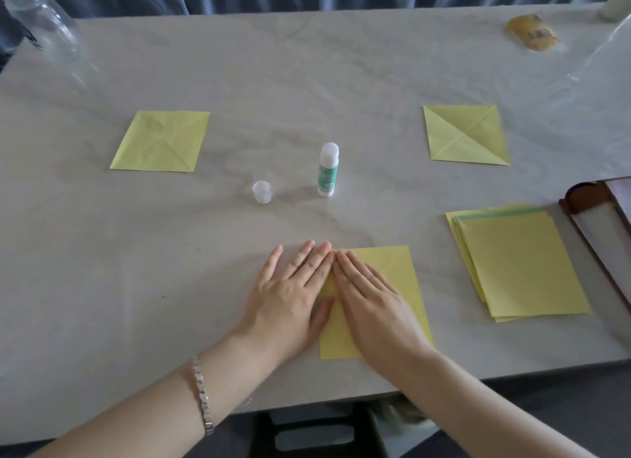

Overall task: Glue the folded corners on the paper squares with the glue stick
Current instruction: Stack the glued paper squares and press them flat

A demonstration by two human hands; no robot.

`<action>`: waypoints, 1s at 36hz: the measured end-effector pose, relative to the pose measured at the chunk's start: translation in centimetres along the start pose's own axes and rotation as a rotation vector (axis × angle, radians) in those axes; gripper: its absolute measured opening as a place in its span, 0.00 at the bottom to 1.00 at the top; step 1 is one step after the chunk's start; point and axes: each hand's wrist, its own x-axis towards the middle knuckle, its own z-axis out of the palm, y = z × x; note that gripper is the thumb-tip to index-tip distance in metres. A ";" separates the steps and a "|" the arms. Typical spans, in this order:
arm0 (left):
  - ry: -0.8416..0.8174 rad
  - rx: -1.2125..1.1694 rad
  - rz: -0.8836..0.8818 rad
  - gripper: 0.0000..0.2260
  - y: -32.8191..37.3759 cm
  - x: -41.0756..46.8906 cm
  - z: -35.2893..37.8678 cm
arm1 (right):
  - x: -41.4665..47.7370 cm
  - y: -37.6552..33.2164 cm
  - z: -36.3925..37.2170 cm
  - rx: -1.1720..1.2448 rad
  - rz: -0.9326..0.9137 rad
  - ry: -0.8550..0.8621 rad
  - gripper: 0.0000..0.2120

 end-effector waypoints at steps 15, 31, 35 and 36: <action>-0.104 0.047 -0.055 0.32 0.7 0.2 -0.2 | -2.8 5.8 -3.9 0.053 0.291 0.013 0.17; -0.120 -0.034 -0.077 0.33 0.8 0.1 -0.1 | 1.0 5.7 -7.6 0.883 1.025 -0.206 0.15; -0.101 -0.034 -0.080 0.33 0.9 0.1 0.0 | 0.6 5.4 -7.7 0.841 0.973 -0.274 0.05; -0.102 -0.037 -0.079 0.33 0.8 0.1 0.0 | 0.5 5.3 -7.7 0.804 0.945 -0.296 0.05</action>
